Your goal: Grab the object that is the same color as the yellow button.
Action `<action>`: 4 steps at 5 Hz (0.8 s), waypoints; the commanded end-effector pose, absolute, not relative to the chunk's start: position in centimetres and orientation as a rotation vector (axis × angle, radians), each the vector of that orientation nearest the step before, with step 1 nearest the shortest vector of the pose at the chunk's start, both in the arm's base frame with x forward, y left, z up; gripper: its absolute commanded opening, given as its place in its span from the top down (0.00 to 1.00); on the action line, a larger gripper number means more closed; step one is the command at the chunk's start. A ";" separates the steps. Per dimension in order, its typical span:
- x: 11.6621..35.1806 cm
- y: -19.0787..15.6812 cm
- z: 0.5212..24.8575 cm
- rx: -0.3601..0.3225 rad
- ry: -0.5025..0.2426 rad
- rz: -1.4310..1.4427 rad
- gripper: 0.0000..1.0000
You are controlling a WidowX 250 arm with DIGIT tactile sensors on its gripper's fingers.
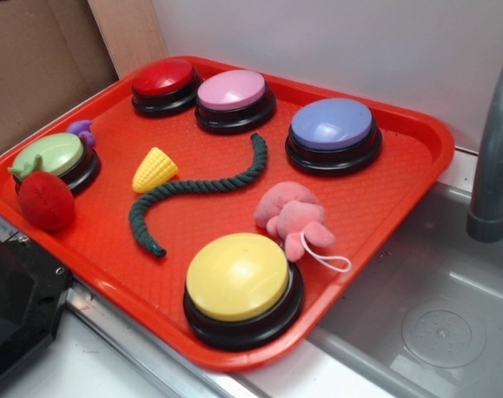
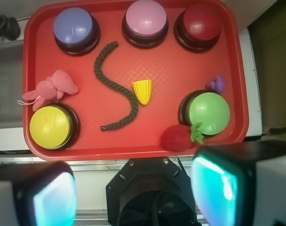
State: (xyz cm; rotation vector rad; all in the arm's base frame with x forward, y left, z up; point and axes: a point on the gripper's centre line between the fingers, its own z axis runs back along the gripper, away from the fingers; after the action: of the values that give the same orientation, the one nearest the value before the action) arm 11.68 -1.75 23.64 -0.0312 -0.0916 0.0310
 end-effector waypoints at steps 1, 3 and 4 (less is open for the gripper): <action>11.7 -1.7 23.6 -0.031 -0.092 0.031 0.00; 13.7 -1.4 18.3 0.003 -0.153 0.046 0.00; 15.0 -1.0 15.6 0.017 -0.168 0.096 0.00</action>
State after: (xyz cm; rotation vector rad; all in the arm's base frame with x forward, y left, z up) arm 14.57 -1.11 15.05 0.0195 -0.1436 0.0919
